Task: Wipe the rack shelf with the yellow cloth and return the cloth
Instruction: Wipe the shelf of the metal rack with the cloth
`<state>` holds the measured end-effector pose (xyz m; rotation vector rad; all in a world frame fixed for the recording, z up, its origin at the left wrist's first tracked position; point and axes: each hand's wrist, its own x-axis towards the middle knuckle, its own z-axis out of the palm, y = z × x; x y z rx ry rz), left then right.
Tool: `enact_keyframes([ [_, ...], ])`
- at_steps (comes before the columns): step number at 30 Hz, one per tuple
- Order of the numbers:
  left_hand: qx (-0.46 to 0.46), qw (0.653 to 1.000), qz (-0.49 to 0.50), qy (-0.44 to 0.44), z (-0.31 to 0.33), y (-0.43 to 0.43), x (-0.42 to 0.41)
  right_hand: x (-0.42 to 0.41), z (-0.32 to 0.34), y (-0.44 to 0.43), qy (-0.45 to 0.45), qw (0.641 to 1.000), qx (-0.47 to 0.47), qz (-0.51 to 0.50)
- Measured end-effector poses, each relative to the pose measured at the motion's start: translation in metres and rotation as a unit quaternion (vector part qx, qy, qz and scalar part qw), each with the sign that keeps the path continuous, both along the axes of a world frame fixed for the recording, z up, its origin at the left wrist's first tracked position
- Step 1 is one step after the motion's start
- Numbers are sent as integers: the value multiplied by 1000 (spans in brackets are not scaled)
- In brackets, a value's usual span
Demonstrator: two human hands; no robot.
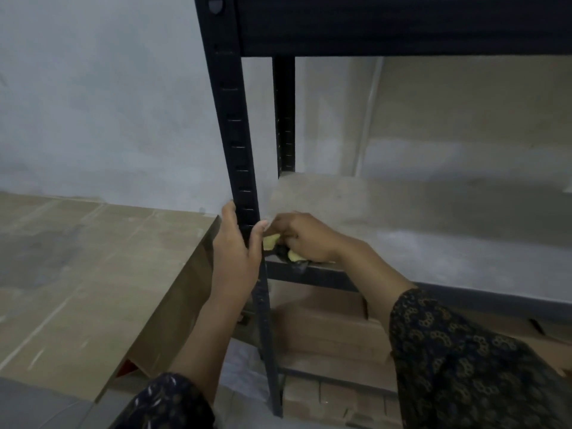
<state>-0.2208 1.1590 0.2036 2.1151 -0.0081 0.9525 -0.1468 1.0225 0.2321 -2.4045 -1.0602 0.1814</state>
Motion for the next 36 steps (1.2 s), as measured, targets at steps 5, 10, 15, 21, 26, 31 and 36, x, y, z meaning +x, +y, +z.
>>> enact_keyframes([
  [5,-6,1000,7,9,2,-2,-2,-27,27,-39,147,989,-23,0],
  [10,-26,999,10,22,6,-7,-4,-5,12,-40,-65,987,8,-149],
  [15,-18,1000,14,16,4,-5,-4,-22,-15,-23,-94,987,-24,-128],
  [21,-23,999,17,30,5,-6,-2,-45,18,-66,73,989,63,-108],
  [26,-32,999,21,37,4,-7,-2,-22,-6,-64,-75,957,5,-279],
  [31,-30,999,15,26,6,-6,-5,-60,-6,-47,-31,986,11,-162],
  [36,-41,998,12,36,9,-11,-7,-53,17,-112,6,922,148,-357],
])
